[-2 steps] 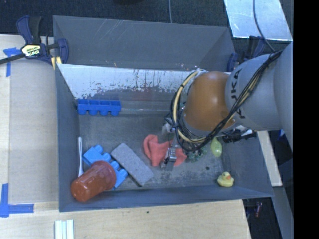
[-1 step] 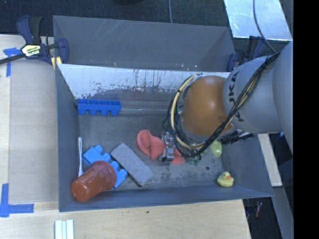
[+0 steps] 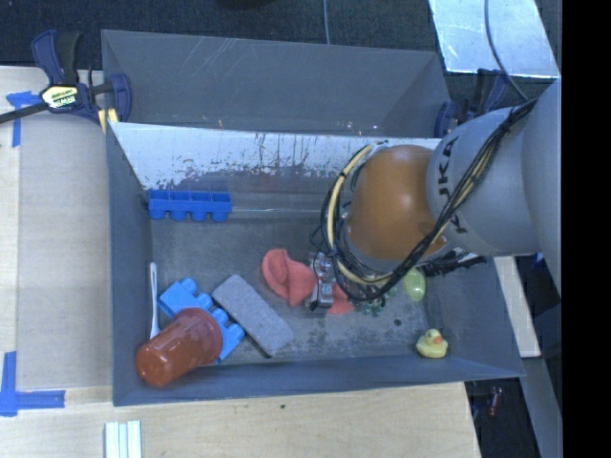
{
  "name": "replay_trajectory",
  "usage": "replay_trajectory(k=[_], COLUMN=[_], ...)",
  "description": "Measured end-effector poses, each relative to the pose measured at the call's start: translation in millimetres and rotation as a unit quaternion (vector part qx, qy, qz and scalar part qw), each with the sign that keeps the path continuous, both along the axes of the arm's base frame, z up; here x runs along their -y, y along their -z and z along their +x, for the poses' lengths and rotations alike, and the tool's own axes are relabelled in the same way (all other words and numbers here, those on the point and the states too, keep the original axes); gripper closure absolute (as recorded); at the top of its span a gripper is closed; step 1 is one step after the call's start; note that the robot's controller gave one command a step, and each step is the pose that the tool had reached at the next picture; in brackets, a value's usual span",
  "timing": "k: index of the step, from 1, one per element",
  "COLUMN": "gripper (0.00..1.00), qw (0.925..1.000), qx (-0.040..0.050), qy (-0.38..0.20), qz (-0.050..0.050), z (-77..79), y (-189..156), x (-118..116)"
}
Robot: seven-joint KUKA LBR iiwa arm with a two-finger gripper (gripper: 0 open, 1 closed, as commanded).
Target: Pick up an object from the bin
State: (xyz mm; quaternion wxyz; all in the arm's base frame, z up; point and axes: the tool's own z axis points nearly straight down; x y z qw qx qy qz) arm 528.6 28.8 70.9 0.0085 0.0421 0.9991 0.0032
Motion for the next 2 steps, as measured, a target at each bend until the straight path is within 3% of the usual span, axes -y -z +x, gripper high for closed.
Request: replay_trajectory(k=[1, 2], gripper=[1.0, 1.0], qw=[1.0, 1.0], qx=[-0.0026, 0.0025], qy=[0.009, 0.008], qz=[0.0, 0.0], z=[-2.7, 10.2], y=[-65, -149], x=[-2, 17])
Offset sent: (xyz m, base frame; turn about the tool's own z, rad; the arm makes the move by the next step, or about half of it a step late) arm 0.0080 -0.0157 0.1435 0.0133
